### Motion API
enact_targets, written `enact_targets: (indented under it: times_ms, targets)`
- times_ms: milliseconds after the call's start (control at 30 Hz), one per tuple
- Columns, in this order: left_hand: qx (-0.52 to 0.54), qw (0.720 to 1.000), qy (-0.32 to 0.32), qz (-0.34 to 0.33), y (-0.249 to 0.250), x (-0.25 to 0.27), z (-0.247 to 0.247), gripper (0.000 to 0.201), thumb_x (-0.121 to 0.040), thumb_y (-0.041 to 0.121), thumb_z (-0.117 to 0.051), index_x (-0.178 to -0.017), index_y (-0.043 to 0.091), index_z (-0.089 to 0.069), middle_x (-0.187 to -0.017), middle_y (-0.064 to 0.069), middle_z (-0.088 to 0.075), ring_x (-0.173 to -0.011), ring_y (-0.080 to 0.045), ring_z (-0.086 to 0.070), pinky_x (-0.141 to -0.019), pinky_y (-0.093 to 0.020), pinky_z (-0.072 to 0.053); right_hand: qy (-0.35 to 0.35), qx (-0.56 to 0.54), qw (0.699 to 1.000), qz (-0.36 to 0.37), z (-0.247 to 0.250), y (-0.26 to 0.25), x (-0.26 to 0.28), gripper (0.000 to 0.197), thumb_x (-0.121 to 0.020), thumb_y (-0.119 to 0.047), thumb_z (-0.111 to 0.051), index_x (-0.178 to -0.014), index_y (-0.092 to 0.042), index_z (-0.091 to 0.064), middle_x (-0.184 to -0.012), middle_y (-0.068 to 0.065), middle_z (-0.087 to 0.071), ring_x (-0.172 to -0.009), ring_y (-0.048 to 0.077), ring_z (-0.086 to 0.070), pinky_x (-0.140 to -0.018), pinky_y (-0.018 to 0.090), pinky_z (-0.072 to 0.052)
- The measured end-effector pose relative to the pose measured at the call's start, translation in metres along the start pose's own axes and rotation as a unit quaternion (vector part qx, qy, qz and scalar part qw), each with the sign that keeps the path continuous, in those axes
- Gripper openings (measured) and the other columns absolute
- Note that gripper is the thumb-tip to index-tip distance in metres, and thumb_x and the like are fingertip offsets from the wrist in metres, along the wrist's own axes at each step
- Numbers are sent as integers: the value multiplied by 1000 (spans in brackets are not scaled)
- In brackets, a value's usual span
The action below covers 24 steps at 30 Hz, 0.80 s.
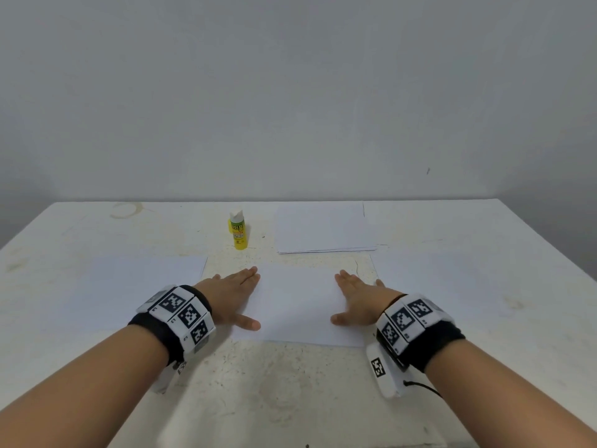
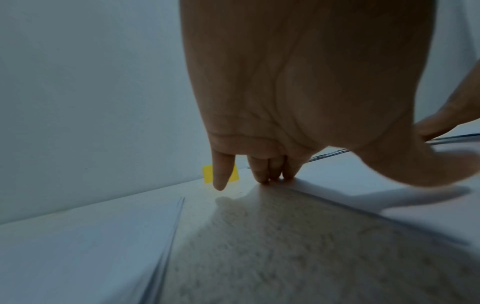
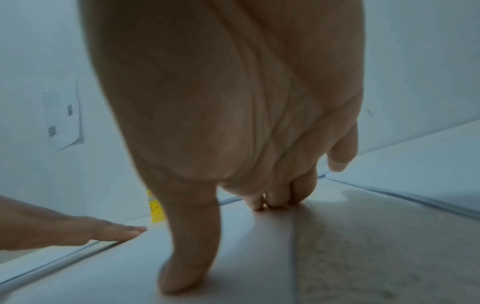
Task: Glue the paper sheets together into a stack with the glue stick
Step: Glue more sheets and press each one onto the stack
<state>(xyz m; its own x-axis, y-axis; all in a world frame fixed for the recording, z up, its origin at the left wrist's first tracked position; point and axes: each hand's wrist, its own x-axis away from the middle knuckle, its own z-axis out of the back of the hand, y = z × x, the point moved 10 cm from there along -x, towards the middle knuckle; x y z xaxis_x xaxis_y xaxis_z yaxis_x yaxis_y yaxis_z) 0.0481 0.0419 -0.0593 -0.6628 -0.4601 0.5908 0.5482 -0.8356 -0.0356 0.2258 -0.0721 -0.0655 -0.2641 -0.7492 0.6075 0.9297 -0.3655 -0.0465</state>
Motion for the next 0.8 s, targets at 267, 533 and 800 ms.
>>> enact_targets:
  times_ms: [267,533,800]
  targets:
    - [-87,982,167,24,6,-1,42,65,-92,66,-29,-122,12,-48,-129,-3,-43,-115,-20,-42,-92,-33,-35,150,27,986,-70,34,-22,10,55,-90,-36,-61,-131,-4,-41,-137,15,-31,-126,30,-34,-97,37,-39]
    - [17,975,197,-100,51,-4,36,28,-95,18,-49,-123,18,-53,-118,1,-54,-104,-19,-52,-78,-25,-38,124,-35,987,-99,25,-56,-11,43,-96,-26,-43,-135,-8,-38,-137,13,-36,-124,26,-41,-94,38,-42]
    - [36,987,159,-17,19,-10,26,99,-66,74,-64,-136,11,-33,-138,-4,-36,-123,-20,-38,-96,-33,-41,70,30,994,-75,24,-100,-12,65,-97,-22,-45,-149,-4,-12,-155,14,-12,-140,36,-15,-111,47,-29]
